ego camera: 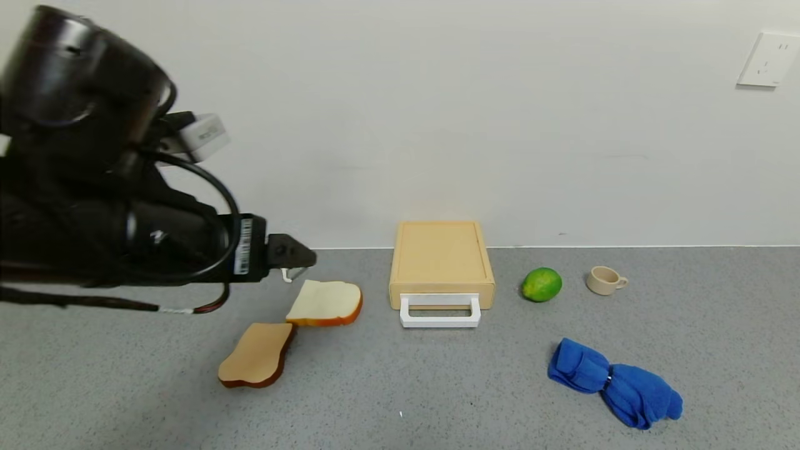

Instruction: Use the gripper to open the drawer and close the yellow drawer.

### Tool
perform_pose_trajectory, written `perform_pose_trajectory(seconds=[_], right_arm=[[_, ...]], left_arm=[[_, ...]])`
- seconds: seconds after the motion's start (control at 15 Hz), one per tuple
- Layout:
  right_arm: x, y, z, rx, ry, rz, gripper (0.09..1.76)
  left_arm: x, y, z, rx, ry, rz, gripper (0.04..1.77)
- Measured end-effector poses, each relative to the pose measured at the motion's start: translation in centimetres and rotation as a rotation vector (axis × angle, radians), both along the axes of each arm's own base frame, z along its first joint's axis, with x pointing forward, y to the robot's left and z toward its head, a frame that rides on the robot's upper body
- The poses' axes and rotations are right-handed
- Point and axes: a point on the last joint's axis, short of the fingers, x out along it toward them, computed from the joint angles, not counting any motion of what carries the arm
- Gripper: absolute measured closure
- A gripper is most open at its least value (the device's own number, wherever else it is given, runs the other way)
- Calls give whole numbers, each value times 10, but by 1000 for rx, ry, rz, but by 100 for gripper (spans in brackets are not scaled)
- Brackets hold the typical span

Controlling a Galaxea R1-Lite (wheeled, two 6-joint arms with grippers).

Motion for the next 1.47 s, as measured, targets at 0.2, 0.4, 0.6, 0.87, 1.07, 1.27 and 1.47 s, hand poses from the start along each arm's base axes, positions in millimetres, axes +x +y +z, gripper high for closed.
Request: perform_pose_trajectory(seconds=[0.2,0.4,0.6,0.87,1.07,1.27,1.47], right_arm=[[0,0,0,0,0,0,14],[0,0,0,0,0,0,14],[0,0,0,0,0,0,14],[0,0,0,0,0,0,14],[0,0,0,0,0,0,14],[0,0,0,0,0,0,14],[0,0,0,0,1,0,14]], left_arm=[[-51,35,0,-7,-76,2,9],[-110,67,-7,8,-181,-21,9],[-162,93,-23,28,-290,-21,9],[-202,114,-41,61,-403,105,9],[-220,120,-45,98,-467,208,9],[-235,123,-49,122,-503,252,9],[-247,125,-60,147,-524,269,9]])
